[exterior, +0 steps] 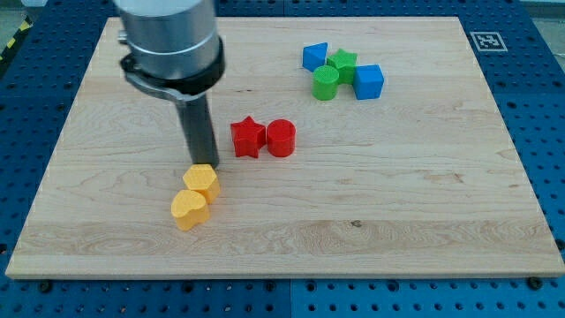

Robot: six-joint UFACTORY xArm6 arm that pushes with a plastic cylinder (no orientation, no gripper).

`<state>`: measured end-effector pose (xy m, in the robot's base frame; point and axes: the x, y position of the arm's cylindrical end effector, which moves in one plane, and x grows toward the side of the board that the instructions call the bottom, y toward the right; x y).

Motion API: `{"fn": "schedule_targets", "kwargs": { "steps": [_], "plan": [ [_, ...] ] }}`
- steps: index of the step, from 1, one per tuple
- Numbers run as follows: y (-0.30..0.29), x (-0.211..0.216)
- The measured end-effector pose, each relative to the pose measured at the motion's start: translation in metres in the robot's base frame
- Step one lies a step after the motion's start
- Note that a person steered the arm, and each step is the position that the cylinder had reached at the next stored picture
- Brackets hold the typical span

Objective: Move the blue triangle above the green star

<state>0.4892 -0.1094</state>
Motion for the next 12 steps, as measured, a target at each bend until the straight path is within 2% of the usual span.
{"fn": "schedule_targets", "kwargs": {
  "steps": [1, 2, 3, 5, 6, 12],
  "plan": [
    [0.0, -0.002],
    [0.0, -0.024],
    [0.0, -0.061],
    [0.018, -0.162],
    [0.074, -0.193],
    [0.139, -0.181]
  ]
}}
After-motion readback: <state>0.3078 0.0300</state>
